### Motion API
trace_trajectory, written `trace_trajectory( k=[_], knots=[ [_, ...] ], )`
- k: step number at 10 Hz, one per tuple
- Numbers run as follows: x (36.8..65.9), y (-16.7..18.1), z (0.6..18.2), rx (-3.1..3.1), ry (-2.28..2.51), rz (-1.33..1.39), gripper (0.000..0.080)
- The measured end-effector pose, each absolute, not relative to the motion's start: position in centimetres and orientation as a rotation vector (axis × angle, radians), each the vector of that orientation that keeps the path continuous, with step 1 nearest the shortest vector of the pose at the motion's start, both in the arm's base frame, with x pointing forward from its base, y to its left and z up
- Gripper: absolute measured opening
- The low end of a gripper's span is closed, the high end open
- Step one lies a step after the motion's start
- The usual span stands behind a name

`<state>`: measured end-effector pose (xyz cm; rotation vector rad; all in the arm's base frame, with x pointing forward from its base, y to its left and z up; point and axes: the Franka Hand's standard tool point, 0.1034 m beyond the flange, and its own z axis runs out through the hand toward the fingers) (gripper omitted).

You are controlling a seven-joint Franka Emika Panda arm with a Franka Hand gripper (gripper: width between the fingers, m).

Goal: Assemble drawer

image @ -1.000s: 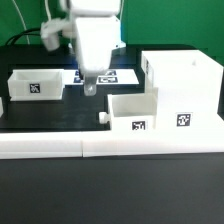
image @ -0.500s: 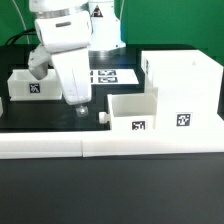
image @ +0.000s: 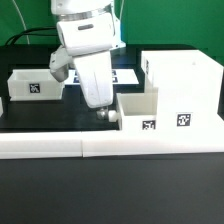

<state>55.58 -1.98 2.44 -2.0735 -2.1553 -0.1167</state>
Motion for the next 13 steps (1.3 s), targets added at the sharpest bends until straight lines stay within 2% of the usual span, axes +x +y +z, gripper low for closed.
trace_trajectory(
  k=[7, 11, 13],
  knots=[
    [55.8, 2.3, 2.6, -2.124, -2.088, -0.112, 0.0649],
    [56.3, 2.5, 2.8, -2.196, -2.023, -0.094, 0.0649],
    [56.2, 1.4, 3.1, -2.223, -2.01, -0.1, 0.0649]
  ],
)
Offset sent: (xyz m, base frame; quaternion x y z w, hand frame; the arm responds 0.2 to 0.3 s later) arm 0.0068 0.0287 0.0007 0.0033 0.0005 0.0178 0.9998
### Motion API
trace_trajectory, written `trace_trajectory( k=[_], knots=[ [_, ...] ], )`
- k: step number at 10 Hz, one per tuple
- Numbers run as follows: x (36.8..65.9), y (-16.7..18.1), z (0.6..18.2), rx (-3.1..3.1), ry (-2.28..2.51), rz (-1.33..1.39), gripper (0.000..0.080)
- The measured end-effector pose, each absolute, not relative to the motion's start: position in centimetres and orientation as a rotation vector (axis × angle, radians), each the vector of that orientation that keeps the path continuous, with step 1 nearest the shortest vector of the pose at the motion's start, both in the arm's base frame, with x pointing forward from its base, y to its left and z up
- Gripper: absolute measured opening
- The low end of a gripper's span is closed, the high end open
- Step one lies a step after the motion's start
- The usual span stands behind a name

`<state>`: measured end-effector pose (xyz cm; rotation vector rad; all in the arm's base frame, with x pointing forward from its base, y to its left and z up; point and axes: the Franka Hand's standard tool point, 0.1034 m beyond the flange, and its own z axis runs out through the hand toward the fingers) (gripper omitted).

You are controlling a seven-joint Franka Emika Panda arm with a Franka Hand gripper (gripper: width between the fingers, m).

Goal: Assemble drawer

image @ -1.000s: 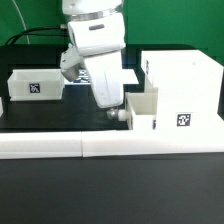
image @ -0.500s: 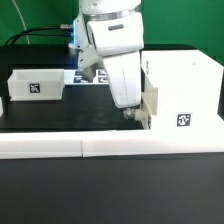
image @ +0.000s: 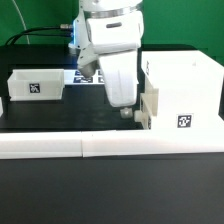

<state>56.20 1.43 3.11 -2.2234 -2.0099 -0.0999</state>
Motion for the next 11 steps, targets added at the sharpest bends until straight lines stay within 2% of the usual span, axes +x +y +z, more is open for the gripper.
trace_trajectory(
  k=[2, 4, 8, 9, 11],
  knots=[
    [54.6, -0.3, 4.0, -2.309, -1.971, -0.12, 0.0649],
    [53.9, -0.7, 4.5, -2.375, -1.949, -0.16, 0.0649],
    [53.5, -1.2, 4.5, -2.361, -1.96, -0.149, 0.0649],
    [53.3, -2.2, 4.9, -2.387, -1.947, -0.157, 0.0649],
    [51.1, -4.3, 6.3, -2.551, -1.803, -0.21, 0.0649]
  ],
)
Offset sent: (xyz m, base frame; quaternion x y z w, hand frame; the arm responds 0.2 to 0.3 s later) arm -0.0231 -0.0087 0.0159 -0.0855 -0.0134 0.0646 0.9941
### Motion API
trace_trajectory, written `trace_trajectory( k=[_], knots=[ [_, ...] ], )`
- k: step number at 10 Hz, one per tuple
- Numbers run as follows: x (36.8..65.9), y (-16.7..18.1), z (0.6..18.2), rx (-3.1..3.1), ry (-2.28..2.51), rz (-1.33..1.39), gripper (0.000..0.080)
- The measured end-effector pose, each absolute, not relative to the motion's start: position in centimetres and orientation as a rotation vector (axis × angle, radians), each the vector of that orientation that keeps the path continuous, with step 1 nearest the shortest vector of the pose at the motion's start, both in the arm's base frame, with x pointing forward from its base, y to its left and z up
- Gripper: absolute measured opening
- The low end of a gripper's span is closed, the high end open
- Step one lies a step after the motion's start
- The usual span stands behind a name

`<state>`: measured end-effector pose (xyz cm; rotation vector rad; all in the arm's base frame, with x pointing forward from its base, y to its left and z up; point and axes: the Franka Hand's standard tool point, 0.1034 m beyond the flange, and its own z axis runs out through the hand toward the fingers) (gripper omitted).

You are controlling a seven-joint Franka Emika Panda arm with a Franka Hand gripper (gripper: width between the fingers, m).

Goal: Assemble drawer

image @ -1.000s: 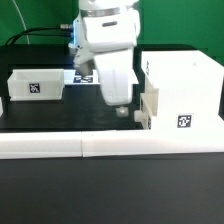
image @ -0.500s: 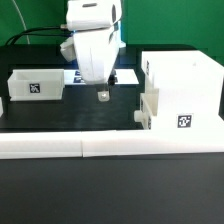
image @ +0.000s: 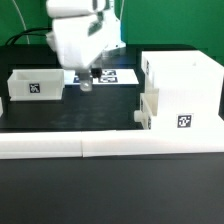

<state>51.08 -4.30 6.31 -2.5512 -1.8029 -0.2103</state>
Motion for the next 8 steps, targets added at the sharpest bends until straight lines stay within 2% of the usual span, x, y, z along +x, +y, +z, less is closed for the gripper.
trace_trajectory(
  k=[2, 6, 8],
  knots=[
    [49.0, -5.4, 7.2, -2.748, -1.536, -0.256, 0.0649],
    [48.8, -5.4, 7.0, -2.9, -1.146, -0.241, 0.0649],
    [48.0, -6.8, 6.6, -2.976, -0.921, -0.244, 0.0649]
  ],
)
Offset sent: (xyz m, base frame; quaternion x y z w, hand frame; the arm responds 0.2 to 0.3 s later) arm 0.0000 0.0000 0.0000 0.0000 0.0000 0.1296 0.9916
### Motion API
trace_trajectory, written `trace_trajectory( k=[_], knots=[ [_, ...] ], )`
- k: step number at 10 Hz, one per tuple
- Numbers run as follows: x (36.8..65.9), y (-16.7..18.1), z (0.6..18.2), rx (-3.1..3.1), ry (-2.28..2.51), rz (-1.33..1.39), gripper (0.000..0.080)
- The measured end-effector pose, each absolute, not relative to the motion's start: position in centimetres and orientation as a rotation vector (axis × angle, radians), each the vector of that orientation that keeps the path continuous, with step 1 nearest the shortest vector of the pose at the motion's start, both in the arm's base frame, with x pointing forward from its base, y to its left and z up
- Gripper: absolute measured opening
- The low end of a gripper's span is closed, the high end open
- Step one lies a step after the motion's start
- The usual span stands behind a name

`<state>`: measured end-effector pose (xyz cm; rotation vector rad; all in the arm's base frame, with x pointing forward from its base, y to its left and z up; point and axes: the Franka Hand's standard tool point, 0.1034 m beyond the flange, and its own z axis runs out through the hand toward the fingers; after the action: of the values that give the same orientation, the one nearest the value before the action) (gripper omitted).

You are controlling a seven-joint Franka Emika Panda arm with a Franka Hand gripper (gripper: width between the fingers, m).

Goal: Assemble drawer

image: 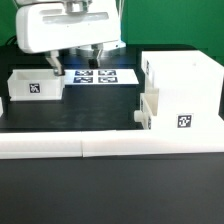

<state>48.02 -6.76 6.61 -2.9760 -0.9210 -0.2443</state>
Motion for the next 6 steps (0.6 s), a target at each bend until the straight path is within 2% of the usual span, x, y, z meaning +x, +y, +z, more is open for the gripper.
trace_trajectory(
  k=[4, 6],
  knots=[
    [43.2, -8.4, 6.7, -3.106, -0.274, -0.229, 0.0649],
    [42.8, -8.3, 6.6, -3.098, -0.283, -0.189, 0.0649]
  ],
)
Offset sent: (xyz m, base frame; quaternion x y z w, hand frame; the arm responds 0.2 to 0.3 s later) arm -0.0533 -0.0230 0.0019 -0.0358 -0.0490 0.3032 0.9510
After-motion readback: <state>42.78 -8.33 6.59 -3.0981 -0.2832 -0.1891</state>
